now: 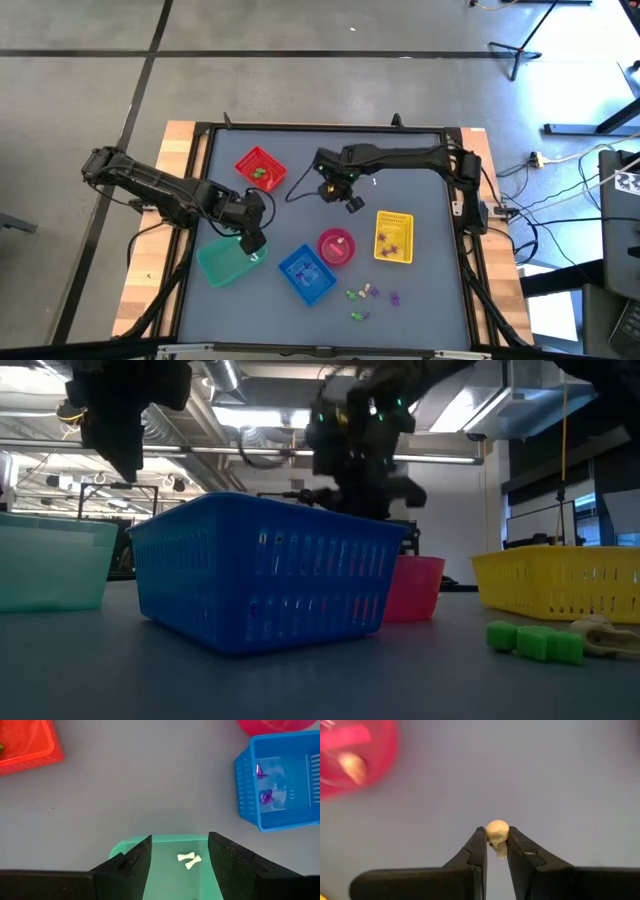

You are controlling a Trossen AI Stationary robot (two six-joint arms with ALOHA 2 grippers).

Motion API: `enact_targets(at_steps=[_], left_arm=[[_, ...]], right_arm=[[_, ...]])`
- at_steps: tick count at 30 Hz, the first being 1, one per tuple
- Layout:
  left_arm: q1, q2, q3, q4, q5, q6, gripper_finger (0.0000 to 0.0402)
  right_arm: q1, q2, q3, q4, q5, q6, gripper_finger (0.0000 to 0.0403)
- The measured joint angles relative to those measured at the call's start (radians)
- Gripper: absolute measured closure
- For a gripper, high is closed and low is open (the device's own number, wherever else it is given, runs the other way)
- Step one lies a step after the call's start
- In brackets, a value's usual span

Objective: Sort Halloween decoration
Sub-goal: Put the white skull toy into the pink bin

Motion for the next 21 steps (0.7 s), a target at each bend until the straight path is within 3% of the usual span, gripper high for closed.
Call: enact_targets(at_steps=[21], left_arm=[[0.000,0.000,0.000,0.010,-0.057,0.000,0.0224]], right_arm=[[0.335,-0.003,0.046,-0.125,0.003,0.028,0.0340]])
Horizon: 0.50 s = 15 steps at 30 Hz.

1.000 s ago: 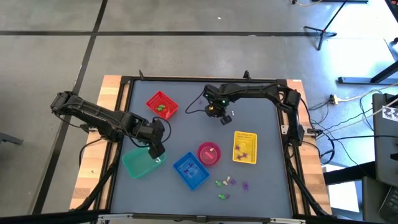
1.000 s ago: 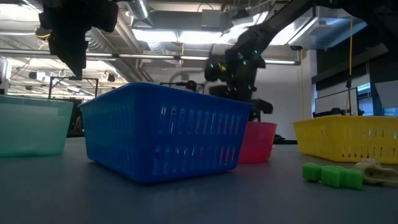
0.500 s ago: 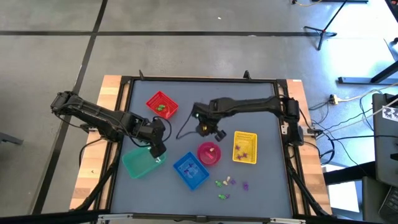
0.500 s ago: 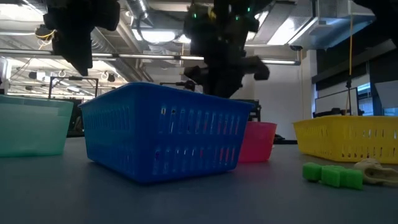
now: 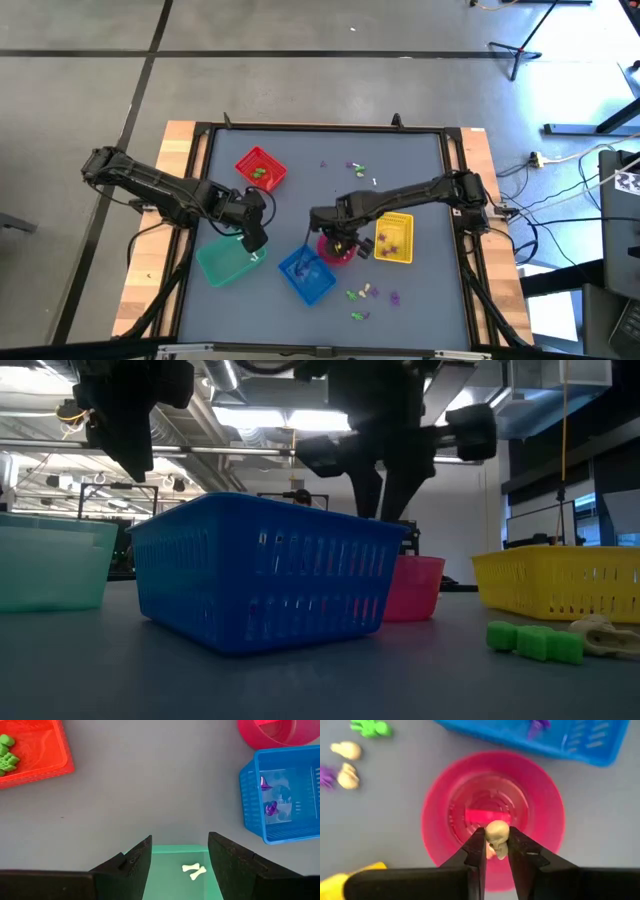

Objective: Sort Halloween decoration
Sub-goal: Put the white skull toy into the pink bin

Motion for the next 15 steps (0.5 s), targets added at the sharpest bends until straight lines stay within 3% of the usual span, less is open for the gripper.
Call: enact_targets(at_steps=[10,15], left_arm=[[0.000,0.000,0.000,0.000,-0.002,0.000,0.0224],[0.000,0.000,0.000,0.000,-0.002,0.000,0.0224]], right_arm=[[0.065,-0.001,0.000,0.002,0.003,0.156,0.0338],[0.082,-0.001,0.000,0.011,0.060,0.228,0.0329]])
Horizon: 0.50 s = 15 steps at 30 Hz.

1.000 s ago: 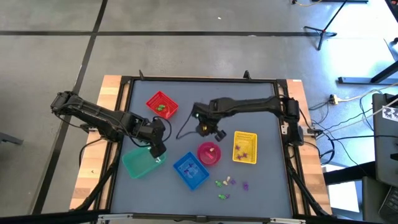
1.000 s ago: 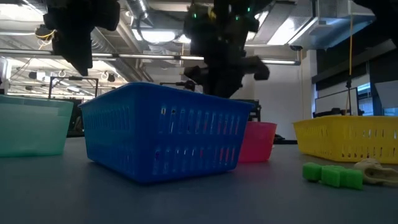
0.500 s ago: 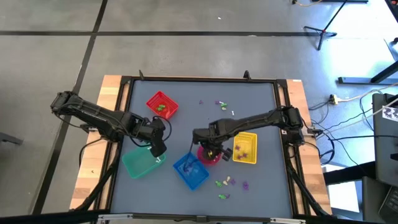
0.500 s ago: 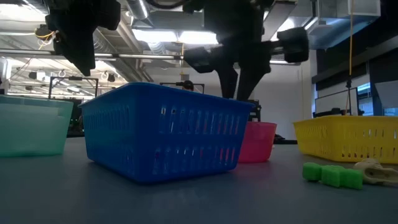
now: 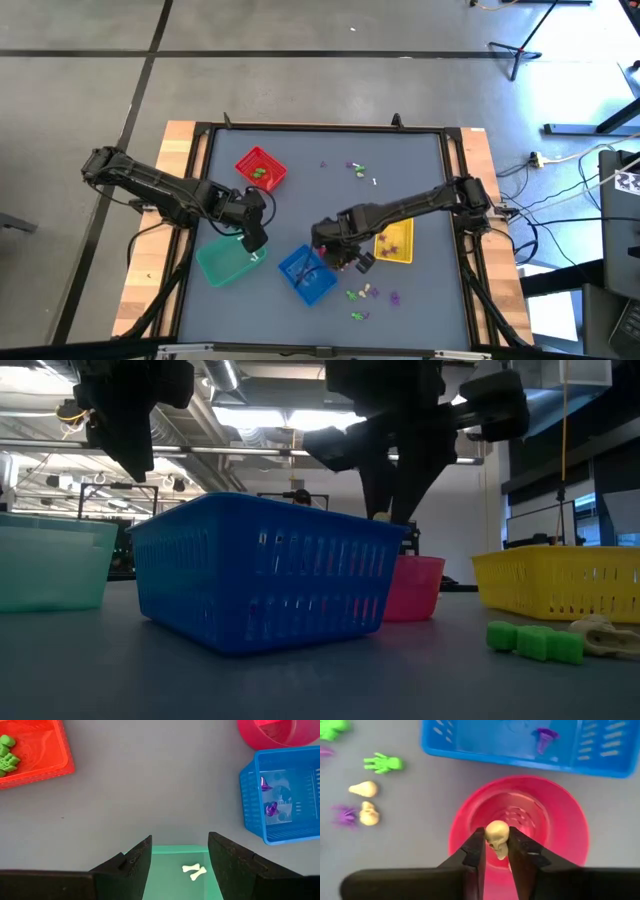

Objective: Sort Halloween decoration
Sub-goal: Put the white skull toy into the pink bin, then put the violet spider toy into the yellow bin

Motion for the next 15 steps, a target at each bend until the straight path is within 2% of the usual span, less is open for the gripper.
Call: enact_targets(at_steps=[5,10,15], left_arm=[[0.000,0.000,0.000,0.000,0.000,0.000,0.0224],[0.000,0.000,0.000,0.000,0.000,0.000,0.0224],[0.000,0.000,0.000,0.000,-0.004,0.000,0.0224]], right_arm=[[-0.001,0.000,0.000,0.000,0.049,0.082,0.0275],[-0.002,0.000,0.000,-0.007,0.056,0.236,0.0220],[-0.002,0.000,0.000,-0.060,0.031,0.420,0.0200]])
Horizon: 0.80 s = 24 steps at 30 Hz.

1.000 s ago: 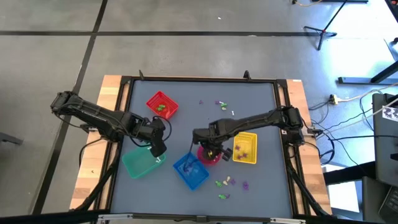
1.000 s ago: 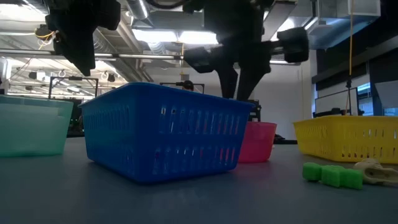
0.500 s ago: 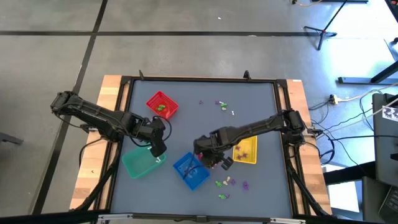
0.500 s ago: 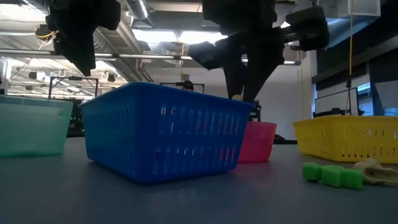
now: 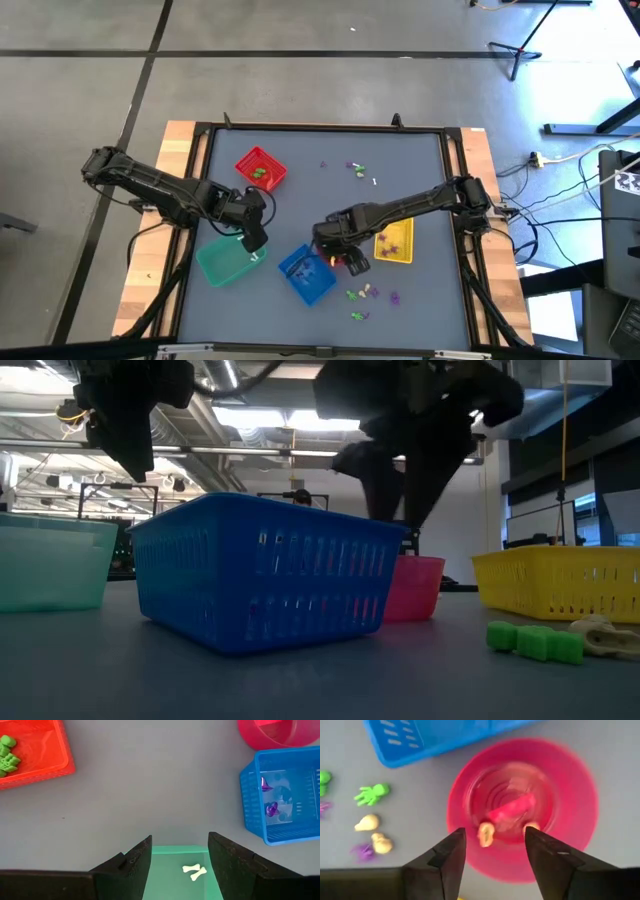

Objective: Sort Halloween decoration
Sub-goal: Put the violet spider toy into the yellow bin

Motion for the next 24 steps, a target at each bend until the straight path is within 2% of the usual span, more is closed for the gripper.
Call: enact_targets(at_steps=[8,14,18,24], left_arm=[[0.000,0.000,0.000,0.000,-0.008,0.000,0.0224],[0.000,0.000,0.000,0.000,-0.008,0.000,0.0224],[0.000,0.000,0.000,0.000,-0.008,0.000,0.0224],[0.000,0.000,0.000,0.000,-0.008,0.000,0.0224]], right_arm=[[0.000,-0.052,0.000,-0.106,-0.046,0.006,0.0198],[0.019,-0.136,0.000,-0.118,-0.040,0.098,0.0198],[0.086,-0.187,-0.001,-0.150,-0.001,0.155,0.0198],[0.198,-0.211,-0.001,-0.243,0.142,0.343,0.0198]])
